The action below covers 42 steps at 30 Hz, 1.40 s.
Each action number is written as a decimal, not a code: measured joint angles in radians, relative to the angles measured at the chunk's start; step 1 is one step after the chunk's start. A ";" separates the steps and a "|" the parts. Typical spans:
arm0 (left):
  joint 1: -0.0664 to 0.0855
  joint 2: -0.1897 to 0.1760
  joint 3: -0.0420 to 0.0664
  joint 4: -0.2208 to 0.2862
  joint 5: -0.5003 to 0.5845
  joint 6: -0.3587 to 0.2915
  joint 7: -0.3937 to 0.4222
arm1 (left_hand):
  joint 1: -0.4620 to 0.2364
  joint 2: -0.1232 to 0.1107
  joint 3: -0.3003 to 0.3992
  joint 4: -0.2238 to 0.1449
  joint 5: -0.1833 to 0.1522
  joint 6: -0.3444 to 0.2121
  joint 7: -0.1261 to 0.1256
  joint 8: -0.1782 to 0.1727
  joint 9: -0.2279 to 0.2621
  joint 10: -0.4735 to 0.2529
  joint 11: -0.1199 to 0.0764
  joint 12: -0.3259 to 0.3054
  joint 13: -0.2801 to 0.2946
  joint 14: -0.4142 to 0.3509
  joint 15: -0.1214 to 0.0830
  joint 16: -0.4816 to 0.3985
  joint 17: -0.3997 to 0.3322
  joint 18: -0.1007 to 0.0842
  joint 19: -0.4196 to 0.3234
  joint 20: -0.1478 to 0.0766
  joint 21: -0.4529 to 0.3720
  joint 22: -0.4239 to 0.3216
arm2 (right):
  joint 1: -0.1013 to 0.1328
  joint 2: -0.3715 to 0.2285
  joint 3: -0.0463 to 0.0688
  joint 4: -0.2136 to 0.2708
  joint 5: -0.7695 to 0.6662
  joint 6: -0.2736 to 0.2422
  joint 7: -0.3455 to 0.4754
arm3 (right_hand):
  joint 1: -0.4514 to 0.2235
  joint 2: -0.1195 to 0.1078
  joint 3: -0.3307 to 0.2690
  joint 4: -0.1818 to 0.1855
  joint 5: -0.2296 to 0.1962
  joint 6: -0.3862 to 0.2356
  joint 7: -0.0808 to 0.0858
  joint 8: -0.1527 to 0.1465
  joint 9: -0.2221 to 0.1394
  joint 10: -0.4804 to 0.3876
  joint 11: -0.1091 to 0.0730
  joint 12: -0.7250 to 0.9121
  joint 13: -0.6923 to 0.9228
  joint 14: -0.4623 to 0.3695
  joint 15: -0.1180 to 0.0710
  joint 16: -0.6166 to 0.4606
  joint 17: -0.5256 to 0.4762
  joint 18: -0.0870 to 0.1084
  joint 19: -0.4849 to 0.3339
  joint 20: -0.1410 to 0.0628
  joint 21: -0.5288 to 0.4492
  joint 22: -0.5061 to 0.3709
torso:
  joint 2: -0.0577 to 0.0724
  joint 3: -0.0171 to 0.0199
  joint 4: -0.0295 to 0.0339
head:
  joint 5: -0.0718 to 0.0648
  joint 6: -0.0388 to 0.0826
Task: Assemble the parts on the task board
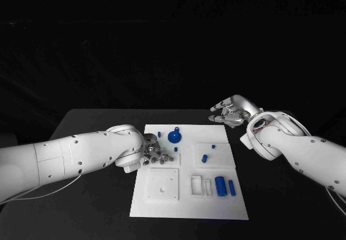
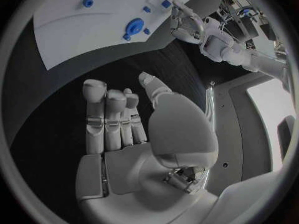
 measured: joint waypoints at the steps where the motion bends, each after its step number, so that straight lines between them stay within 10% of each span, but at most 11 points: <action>1: 0.000 -0.002 0.001 0.002 0.000 0.000 0.000 | 0.000 0.000 0.000 0.000 0.000 0.000 0.000 0.000 0.000 0.000 0.000 0.000 -0.001 0.000 0.000 -0.004 -0.001 0.000 -0.002 -0.002 0.000 0.000 | 0.000 0.000 0.000 0.000 0.000 0.000 0.000 | 0.000 0.000 0.000 0.000 0.000 0.000 0.000 0.000 0.000 0.000 0.000 0.000 0.000 0.000 0.000 0.000 0.000 0.000 0.000 0.000 0.000 0.000 | 0.000 0.0000 0.0000 | 0.000 0.000; 8: 0.004 -0.016 0.032 0.012 0.005 -0.002 0.003 | 0.000 0.000 0.000 0.000 0.000 -0.004 0.004 -0.035 -0.025 0.000 0.000 -0.011 -0.015 -0.004 -0.004 -0.021 -0.018 0.000 -0.004 -0.011 -0.017 0.000 | 0.000 0.000 0.000 -0.002 0.000 0.000 0.000 | 0.000 0.000 0.000 0.000 0.000 0.000 0.000 0.000 0.000 0.000 0.000 0.000 0.000 0.000 0.000 0.000 0.000 0.000 0.000 0.000 0.000 0.000 | 0.000 -0.0002 0.0007 | -0.001 0.006; 14: 0.037 -0.022 0.067 -0.021 0.029 -0.001 0.007 | 0.013 0.003 -0.001 -0.008 0.000 -0.019 0.019 -0.075 -0.077 0.000 0.000 -0.032 -0.026 -0.014 -0.007 -0.050 -0.048 -0.016 -0.001 -0.022 -0.036 0.000 | -0.001 0.001 0.000 -0.007 0.000 0.000 0.000 | 0.000 0.000 0.000 0.000 0.000 0.000 0.000 0.000 0.000 0.000 0.000 0.000 -0.001 0.000 0.000 0.000 0.000 0.000 0.000 0.000 0.000 0.000 | 0.000 0.0003 0.0006 | -0.002 0.014; 21: 0.082 -0.013 0.084 -0.118 0.063 0.004 0.014 | 0.025 0.020 -0.003 -0.067 0.000 -0.101 0.040 -0.075 -0.105 -0.004 0.011 -0.118 -0.026 -0.060 -0.007 -0.165 -0.189 -0.029 -0.013 -0.034 -0.079 -0.003 | -0.001 0.001 0.000 -0.009 0.000 0.000 0.000 | 0.000 0.000 0.000 0.000 0.001 0.000 0.000 0.000 0.000 0.000 0.000 0.000 -0.001 0.000 0.000 0.000 0.000 0.000 0.000 0.000 0.000 0.000 | 0.000 0.0014 0.0001 | 0.000 0.024; 24: 0.089 0.004 0.084 -0.164 0.073 0.009 0.017 | 0.019 0.026 0.002 -0.079 0.000 -0.260 0.087 -0.080 -0.230 -0.003 0.036 -0.148 -0.016 -0.073 0.005 -0.182 -0.214 -0.032 -0.013 -0.034 -0.098 -0.006 | -0.001 0.001 0.000 -0.009 0.000 0.000 0.000 | 0.000 0.000 0.000 0.000 0.004 0.000 0.000 0.000 0.000 0.000 0.000 0.000 -0.001 0.000 0.000 0.000 -0.001 0.000 0.000 0.000 0.000 0.000 | 0.001 0.0012 -0.0003 | 0.000 0.027; 26: 0.094 0.018 0.085 -0.195 0.078 0.014 0.020 | 0.019 0.026 -0.002 -0.089 0.000 -0.266 0.101 -0.074 -0.429 -0.002 0.038 -0.160 -0.003 -0.080 0.012 -0.182 -0.220 -0.032 -0.009 -0.026 -0.110 -0.004 | -0.001 0.000 0.000 -0.009 0.000 0.000 0.000 | 0.000 0.000 0.000 0.000 0.004 0.000 0.000 0.000 0.000 0.000 0.000 0.000 -0.001 0.000 0.000 0.000 -0.001 0.000 0.000 0.000 0.000 0.000 | 0.002 0.0010 -0.0006 | 0.000 0.028; 29: 0.098 0.037 0.086 -0.238 0.080 0.020 0.024 | 0.019 0.026 -0.002 -0.089 0.000 -0.270 0.105 -0.069 -0.568 -0.003 0.044 -0.171 0.015 -0.080 0.012 -0.176 -0.225 -0.032 -0.007 -0.024 -0.123 0.000 | -0.001 0.000 0.000 -0.009 0.000 0.000 0.000 | 0.000 0.000 0.000 0.000 0.004 0.000 0.000 0.000 0.000 0.000 0.000 0.000 -0.001 0.000 0.000 0.000 -0.001 0.000 0.000 0.000 0.000 0.000 | 0.002 0.0010 -0.0005 | 0.000 0.030; 42: 0.101 0.138 0.087 -0.440 0.065 0.092 0.032 | 0.011 0.034 -0.012 -0.072 0.000 -0.290 0.118 -0.060 -0.659 -0.002 0.045 -0.188 0.040 -0.093 0.017 -0.175 -0.244 -0.032 -0.003 -0.021 -0.141 0.000 | 0.000 0.000 0.000 -0.003 0.000 0.000 0.000 | 0.000 0.000 0.000 0.000 0.004 0.001 -0.001 0.000 0.000 0.000 0.000 0.000 -0.001 0.000 0.000 0.000 -0.001 0.000 0.000 0.000 0.000 0.000 | 0.008 -0.0009 -0.0054 | 0.003 0.037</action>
